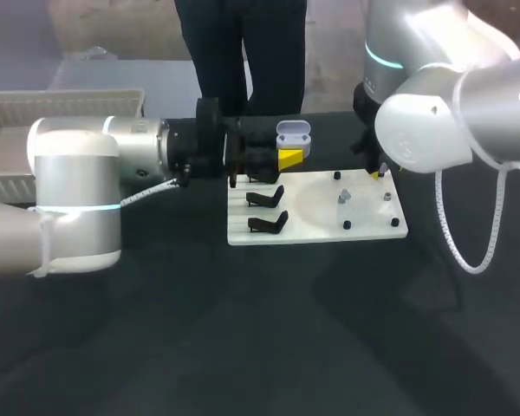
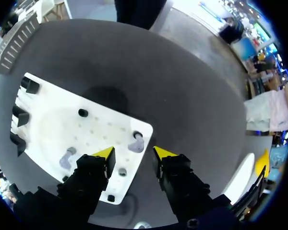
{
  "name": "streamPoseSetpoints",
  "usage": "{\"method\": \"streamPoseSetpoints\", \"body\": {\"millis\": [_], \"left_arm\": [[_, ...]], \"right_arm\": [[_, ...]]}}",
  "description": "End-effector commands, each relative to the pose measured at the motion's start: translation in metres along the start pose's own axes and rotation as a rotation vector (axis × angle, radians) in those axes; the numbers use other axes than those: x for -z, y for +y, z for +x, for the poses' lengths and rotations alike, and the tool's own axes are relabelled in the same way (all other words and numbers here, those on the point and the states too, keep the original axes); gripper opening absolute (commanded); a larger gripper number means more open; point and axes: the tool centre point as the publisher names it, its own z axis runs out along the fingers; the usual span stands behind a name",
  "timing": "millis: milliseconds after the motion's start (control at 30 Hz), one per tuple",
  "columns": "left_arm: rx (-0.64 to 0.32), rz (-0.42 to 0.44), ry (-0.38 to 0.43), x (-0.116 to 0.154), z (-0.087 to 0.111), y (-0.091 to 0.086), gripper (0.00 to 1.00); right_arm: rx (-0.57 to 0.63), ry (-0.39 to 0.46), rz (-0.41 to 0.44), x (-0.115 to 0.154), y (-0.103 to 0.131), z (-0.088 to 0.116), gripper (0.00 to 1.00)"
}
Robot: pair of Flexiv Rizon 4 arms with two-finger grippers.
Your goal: Pick up each earbud case from the left stands, insert the matching earbuds, close the lid, and place the case in the box.
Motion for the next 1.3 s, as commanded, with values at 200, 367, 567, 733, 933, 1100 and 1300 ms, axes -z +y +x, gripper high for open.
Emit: {"method": "streamPoseSetpoints", "body": {"millis": [200, 367, 567, 733, 933, 1100, 1300], "left_arm": [[-0.004, -0.004, -0.004, -0.0001, 0.0009, -0.0005, 0.00], [-0.004, -0.004, -0.004, -0.0001, 0.0009, -0.0005, 0.00], [-0.004, -0.004, -0.004, -0.0001, 0.0009, -0.0005, 0.00], [-0.004, -0.004, -0.004, -0.0001, 0.0009, -0.0005, 0.00], [-0.004, -0.004, -0.004, -0.0001, 0.0009, -0.0005, 0.00], [-0.004, -0.004, -0.004, -0.0001, 0.0009, -0.0005, 0.00], [-0.004, -0.004, -0.004, -0.0001, 0.0009, -0.0005, 0.00]], "right_arm": [[-0.009, 0.004, -0.005, -0.0057, 0.0003, -0.0068, 0.49], [-0.014, 0.003, -0.007, -0.0069, 0.0001, -0.0084, 0.46], [-0.019, 0.002, -0.007, -0.0068, -0.0007, -0.0089, 0.45], [-0.025, 0.003, -0.007, -0.0066, -0.0012, -0.0089, 0.42], [-0.034, 0.004, -0.008, -0.0075, -0.0027, -0.0069, 0.41], [-0.037, 0.006, -0.008, -0.0074, -0.0028, -0.0072, 0.36], [-0.038, 0.010, -0.008, -0.0087, -0.0034, -0.0088, 0.33]]}}
